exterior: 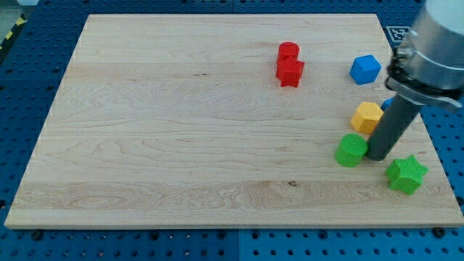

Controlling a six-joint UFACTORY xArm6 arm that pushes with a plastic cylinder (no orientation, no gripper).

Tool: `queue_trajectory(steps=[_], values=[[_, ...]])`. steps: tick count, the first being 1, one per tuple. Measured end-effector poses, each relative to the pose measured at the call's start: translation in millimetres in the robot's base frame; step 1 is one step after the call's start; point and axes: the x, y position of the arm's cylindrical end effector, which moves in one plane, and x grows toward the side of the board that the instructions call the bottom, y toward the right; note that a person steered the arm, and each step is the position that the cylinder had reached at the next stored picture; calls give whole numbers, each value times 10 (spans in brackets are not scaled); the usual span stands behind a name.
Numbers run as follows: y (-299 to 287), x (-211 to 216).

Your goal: Move the green circle to the left side of the yellow hexagon

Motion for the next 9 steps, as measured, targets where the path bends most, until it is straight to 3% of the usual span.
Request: queue_trajectory(steps=[2, 4, 6, 7, 9], values=[[-61, 488], [-526, 253], [-512, 160], [-446, 349], [-446, 196]])
